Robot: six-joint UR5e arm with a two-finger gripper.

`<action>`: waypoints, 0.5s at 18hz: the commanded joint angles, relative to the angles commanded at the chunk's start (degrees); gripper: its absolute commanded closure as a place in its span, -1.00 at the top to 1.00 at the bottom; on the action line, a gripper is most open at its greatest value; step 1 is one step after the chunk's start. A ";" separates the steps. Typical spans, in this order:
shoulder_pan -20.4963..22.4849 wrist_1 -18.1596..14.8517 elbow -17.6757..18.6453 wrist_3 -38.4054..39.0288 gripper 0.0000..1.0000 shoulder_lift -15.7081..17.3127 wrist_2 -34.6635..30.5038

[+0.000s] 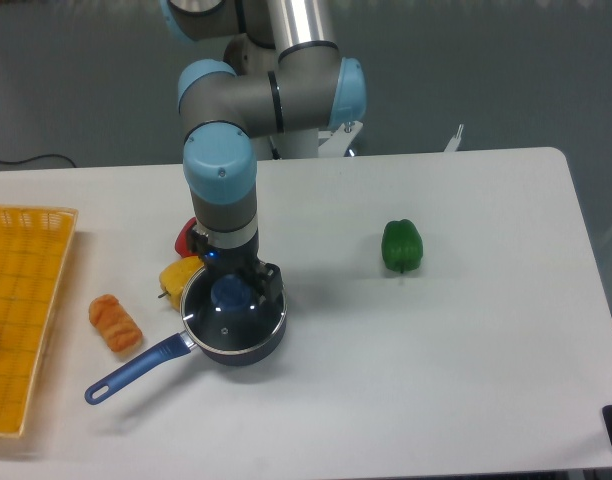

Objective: Open the lid
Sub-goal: 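Lower the gripper onto the blue knob of the glass lid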

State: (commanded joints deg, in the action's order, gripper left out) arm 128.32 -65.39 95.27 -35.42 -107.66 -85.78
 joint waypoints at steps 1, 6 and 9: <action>0.00 0.00 -0.26 0.00 1.00 -0.18 -0.09; -1.05 0.18 -2.81 -0.61 1.00 -2.20 -0.18; -1.75 0.26 -3.25 -2.19 1.00 -2.99 -0.44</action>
State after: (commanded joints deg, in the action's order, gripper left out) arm 126.57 -65.13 92.02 -37.61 -110.65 -86.22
